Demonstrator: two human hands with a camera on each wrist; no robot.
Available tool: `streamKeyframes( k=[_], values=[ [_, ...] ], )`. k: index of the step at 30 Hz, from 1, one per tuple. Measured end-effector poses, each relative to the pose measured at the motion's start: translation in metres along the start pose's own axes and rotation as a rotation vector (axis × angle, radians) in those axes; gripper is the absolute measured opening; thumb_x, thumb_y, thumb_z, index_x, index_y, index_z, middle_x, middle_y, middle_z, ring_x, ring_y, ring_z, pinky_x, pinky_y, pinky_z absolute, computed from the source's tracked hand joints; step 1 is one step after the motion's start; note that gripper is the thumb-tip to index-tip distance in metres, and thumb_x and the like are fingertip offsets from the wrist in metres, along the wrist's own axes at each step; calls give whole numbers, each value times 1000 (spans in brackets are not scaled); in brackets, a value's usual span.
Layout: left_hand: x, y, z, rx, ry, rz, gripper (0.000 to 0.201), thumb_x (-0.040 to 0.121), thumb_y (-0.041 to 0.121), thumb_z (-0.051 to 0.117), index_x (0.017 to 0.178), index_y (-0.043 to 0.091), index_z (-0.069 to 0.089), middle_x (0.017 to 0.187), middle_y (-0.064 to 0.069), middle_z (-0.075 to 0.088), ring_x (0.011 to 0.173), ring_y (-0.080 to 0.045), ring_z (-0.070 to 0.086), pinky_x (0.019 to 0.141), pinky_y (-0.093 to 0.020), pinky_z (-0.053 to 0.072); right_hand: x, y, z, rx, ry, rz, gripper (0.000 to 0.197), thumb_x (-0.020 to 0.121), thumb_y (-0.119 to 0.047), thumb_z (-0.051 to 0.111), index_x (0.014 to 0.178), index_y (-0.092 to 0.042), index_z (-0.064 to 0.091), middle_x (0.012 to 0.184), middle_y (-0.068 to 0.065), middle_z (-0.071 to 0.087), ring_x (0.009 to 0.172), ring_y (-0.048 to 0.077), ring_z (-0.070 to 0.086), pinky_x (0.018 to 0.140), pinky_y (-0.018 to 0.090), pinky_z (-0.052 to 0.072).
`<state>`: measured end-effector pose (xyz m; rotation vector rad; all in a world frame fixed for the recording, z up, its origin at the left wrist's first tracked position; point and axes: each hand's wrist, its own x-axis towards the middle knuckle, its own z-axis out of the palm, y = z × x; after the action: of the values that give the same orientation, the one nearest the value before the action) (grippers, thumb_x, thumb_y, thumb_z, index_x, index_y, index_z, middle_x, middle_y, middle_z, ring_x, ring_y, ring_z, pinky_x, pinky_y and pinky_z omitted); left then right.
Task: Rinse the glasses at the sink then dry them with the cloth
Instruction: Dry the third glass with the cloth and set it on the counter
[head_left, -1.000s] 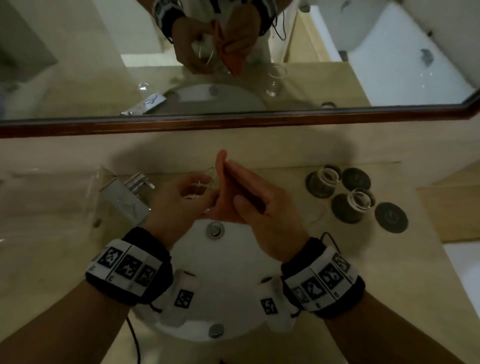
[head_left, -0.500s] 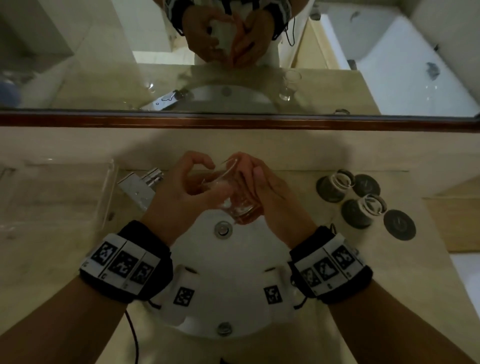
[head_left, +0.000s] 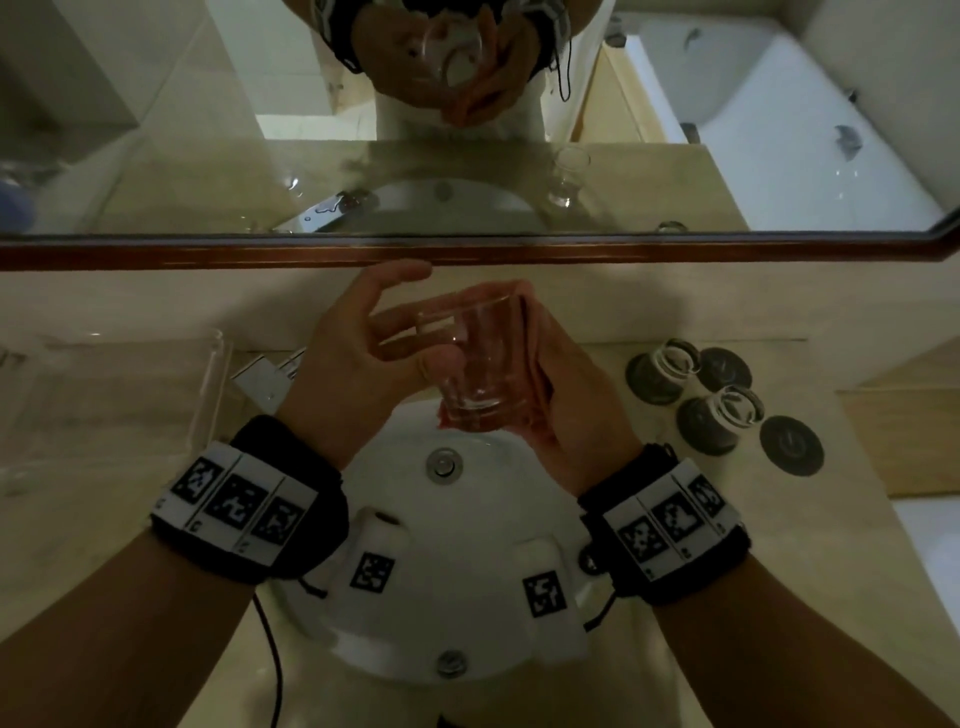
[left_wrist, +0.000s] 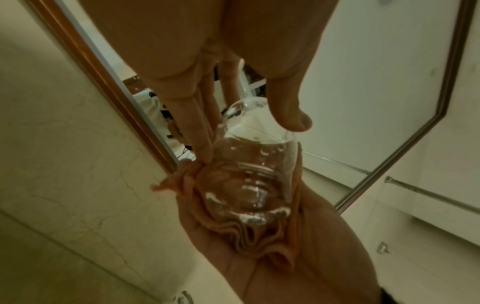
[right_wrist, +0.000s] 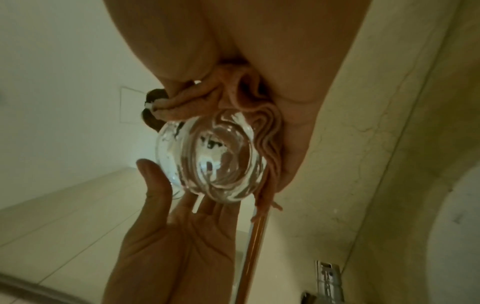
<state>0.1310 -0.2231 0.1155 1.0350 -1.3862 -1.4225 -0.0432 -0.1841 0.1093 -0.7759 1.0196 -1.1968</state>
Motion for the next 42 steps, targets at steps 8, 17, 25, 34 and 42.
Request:
streamKeyframes(
  k=[8, 17, 25, 34, 42],
  values=[
    [0, 3, 16, 96, 119, -2, 38, 78, 33, 74, 111, 16, 68, 106, -4, 72, 97, -17, 73, 89, -40, 60, -5, -7, -1, -57, 159, -267, 47, 93, -37, 58, 139, -26, 53, 125, 10, 68, 102, 54, 62, 76, 76, 50],
    [1, 15, 17, 77, 57, 5, 46, 62, 34, 78, 104, 18, 71, 93, -4, 72, 84, -9, 74, 76, -23, 58, -9, -16, -7, -80, 138, -241, 47, 96, -34, 53, 141, -19, 51, 118, 10, 72, 103, 42, 69, 86, 70, 52],
    [1, 13, 22, 83, 22, -1, 64, 66, 33, 88, 121, 9, 65, 113, -8, 73, 103, -21, 72, 87, -36, 60, -19, -26, 2, -129, 103, -300, 54, 82, -32, 64, 134, -28, 52, 128, 4, 67, 105, 24, 72, 80, 38, 62],
    [2, 11, 13, -87, -34, -32, 61, 69, 36, 85, 117, 4, 66, 120, -20, 69, 111, -39, 67, 99, -56, 52, -16, -24, -6, -132, 22, -192, 60, 87, -49, 58, 142, -26, 51, 118, 14, 69, 101, 51, 65, 76, 68, 55],
    [2, 18, 20, 215, -19, 47, 67, 63, 52, 79, 119, 16, 68, 112, -9, 71, 98, -23, 71, 82, -32, 61, -18, -20, -3, -131, 76, -275, 58, 89, -24, 63, 144, -18, 46, 132, 11, 64, 106, 21, 71, 83, 33, 59]
  ],
)
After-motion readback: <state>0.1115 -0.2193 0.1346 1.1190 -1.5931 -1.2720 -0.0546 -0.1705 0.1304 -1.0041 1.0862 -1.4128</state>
